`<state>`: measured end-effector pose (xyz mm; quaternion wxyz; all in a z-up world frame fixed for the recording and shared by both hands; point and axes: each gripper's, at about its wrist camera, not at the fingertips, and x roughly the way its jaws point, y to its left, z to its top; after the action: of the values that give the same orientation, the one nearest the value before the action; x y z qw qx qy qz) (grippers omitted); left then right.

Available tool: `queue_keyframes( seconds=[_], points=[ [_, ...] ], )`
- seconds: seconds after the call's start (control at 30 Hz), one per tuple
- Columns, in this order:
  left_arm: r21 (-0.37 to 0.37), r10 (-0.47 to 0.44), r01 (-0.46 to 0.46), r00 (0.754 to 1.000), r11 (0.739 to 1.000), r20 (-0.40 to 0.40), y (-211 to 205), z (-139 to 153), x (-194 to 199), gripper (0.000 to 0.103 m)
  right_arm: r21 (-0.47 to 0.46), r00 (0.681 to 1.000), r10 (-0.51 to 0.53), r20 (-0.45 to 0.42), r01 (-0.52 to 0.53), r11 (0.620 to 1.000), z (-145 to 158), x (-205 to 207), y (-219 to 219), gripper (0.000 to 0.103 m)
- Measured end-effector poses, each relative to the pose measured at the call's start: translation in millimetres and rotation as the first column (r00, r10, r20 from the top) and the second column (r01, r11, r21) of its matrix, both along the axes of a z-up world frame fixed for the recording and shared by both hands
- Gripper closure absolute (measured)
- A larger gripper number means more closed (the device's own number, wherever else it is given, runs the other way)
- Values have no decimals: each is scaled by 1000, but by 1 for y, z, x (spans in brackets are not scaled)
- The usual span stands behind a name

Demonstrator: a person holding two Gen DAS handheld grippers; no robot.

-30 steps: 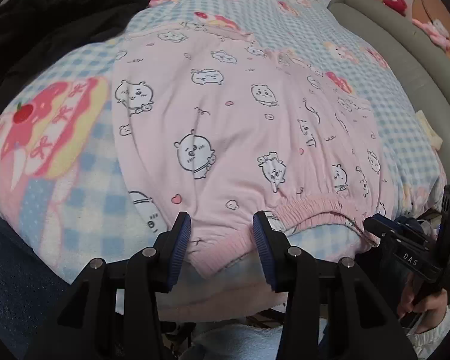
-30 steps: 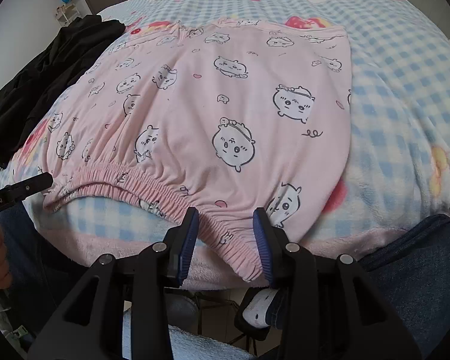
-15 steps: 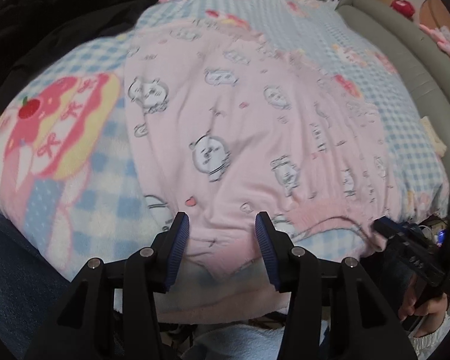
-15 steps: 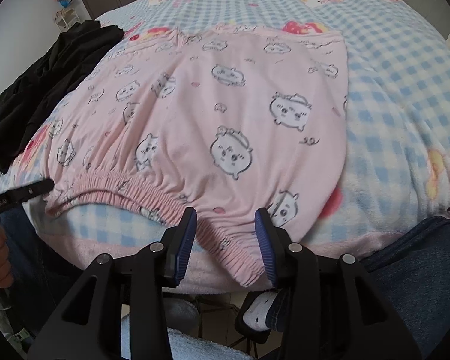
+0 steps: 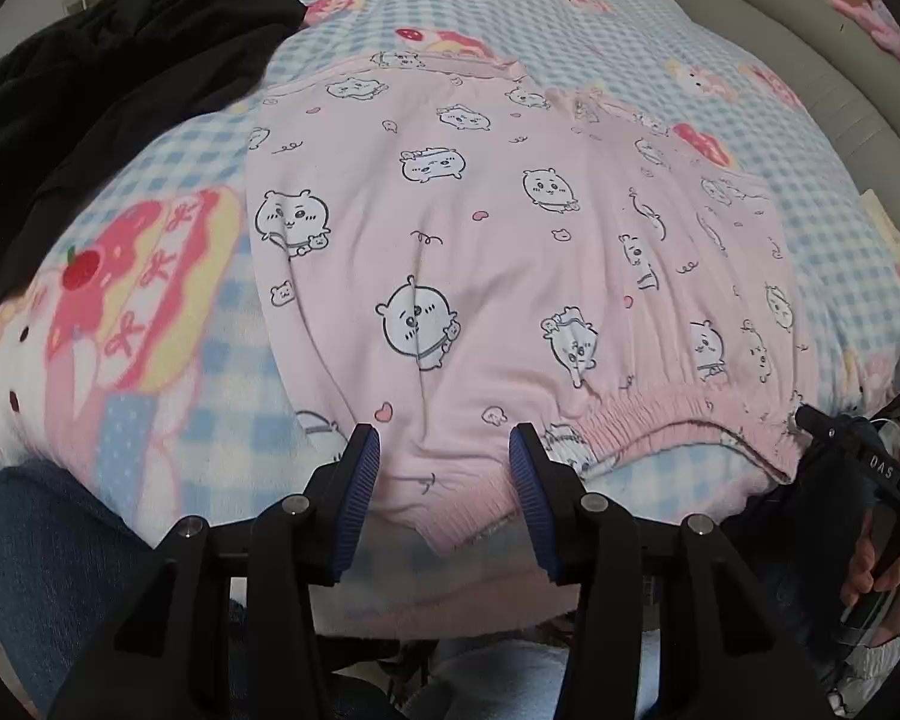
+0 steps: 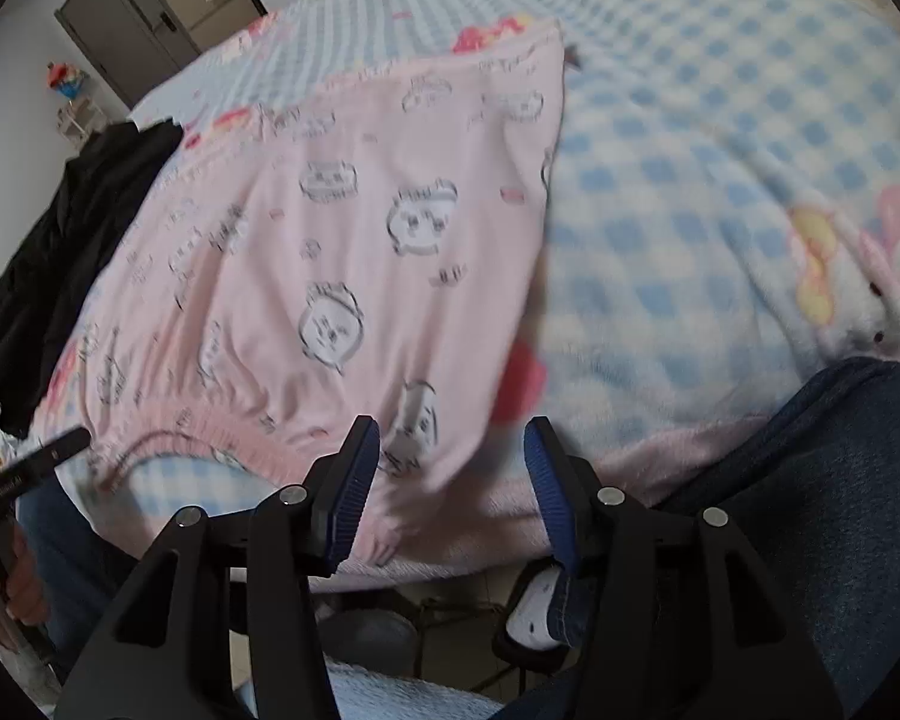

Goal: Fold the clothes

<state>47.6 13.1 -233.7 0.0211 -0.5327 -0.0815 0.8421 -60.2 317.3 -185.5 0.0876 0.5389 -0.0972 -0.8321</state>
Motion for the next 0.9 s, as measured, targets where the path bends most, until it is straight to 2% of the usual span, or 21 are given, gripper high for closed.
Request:
queue_keyframes(
  seconds=[0.13,0.23,0.33,0.5,0.63,0.9],
  points=[
    [-39,30,-29,998,999,47,-7,-13,4,56,15,1000,3,16,-3,1000,-10,1,-1,51],
    [-109,23,-19,999,994,34,0,-8,6,55,25,1000,6,11,-6,1000,-10,1,-3,51],
    [-226,15,-9,1000,974,22,10,-2,7,53,43,1000,10,10,-10,999,-10,1,-5,51],
    [-355,22,-16,1000,935,11,16,6,4,50,71,1000,14,-2,-13,997,-6,-3,-7,51],
    [-397,14,-16,1000,918,-9,17,9,0,47,70,1000,20,-8,-19,997,-5,-7,-8,50],
    [-403,19,-9,1000,915,21,14,-2,-2,47,69,999,39,2,-39,997,-6,-9,-11,48]
  ],
)
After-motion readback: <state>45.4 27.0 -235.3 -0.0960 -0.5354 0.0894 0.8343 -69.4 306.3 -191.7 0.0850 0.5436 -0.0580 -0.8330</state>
